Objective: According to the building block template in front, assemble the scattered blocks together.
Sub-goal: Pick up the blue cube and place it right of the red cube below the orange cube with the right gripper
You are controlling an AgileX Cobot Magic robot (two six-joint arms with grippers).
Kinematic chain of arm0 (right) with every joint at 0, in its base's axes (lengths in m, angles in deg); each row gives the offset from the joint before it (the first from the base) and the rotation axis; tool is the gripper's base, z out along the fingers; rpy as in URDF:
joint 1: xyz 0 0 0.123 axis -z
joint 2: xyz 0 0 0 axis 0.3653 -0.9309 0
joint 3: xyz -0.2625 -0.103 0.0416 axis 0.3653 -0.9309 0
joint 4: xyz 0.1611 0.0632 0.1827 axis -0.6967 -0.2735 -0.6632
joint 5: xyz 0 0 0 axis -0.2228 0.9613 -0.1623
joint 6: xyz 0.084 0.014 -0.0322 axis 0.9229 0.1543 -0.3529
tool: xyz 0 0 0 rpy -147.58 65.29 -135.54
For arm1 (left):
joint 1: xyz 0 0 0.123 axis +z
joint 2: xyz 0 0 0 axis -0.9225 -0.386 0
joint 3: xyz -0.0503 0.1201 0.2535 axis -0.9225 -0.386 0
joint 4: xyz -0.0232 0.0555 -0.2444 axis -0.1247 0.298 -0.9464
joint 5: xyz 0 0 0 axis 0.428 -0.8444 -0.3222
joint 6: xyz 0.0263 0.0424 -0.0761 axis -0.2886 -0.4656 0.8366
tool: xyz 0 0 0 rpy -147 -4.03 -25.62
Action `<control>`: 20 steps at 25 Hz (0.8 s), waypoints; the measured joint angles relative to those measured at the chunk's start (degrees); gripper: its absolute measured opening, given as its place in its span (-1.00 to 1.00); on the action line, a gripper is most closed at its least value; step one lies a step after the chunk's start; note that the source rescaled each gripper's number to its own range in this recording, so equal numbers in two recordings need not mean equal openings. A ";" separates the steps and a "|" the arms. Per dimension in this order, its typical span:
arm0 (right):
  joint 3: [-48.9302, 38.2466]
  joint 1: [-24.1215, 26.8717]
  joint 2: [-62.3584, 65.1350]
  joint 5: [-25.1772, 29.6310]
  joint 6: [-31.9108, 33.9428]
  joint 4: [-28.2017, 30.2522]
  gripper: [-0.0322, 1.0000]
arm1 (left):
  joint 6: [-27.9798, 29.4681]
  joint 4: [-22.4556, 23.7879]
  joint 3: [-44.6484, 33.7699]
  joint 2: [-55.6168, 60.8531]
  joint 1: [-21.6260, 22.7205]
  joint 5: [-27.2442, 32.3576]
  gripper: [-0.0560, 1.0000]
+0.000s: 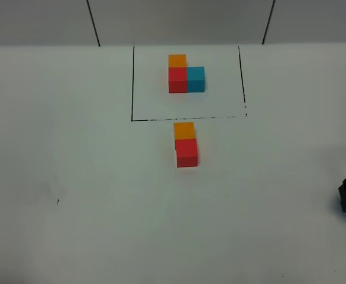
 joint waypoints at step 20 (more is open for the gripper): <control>3.73 -2.65 -1.48 6.63 -1.32 0.63 -0.93 | 0.00 0.00 0.00 0.00 0.00 0.00 0.49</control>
